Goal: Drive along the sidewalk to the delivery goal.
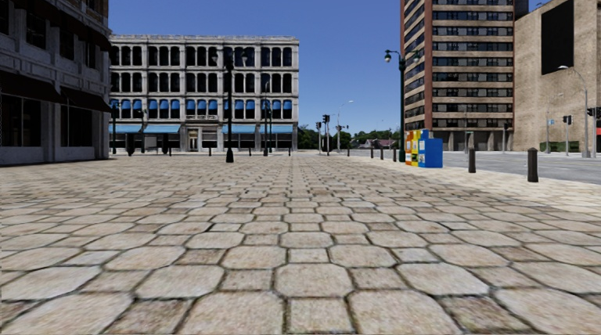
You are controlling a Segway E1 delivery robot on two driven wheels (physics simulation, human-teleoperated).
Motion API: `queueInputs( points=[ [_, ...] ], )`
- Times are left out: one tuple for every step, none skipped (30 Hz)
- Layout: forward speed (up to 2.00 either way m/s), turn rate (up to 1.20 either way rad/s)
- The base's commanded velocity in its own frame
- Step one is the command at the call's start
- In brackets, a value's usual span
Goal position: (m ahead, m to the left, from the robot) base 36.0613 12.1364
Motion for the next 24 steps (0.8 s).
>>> queueInputs(
  points=[
    [2.00,0.00],
    [2.00,0.00],
    [2.00,0.00],
    [2.00,0.00],
    [2.00,0.00],
    [2.00,0.00],
    [2.00,0.00],
    [2.00,0.00],
    [2.00,0.00],
    [2.00,0.00],
    [2.00,0.00],
    [2.00,0.00],
    [2.00,0.00],
    [2.00,0.00],
    [2.00,0.00],
    [2.00,0.00],
    [2.00,0.00],
    [2.00,0.00],
    [2.00,0.00],
    [2.00,0.00],
    [2.00,0.00],
    [2.00,0.00],
    [2.00,0.00],
    [2.00,0.00]
  ],
)
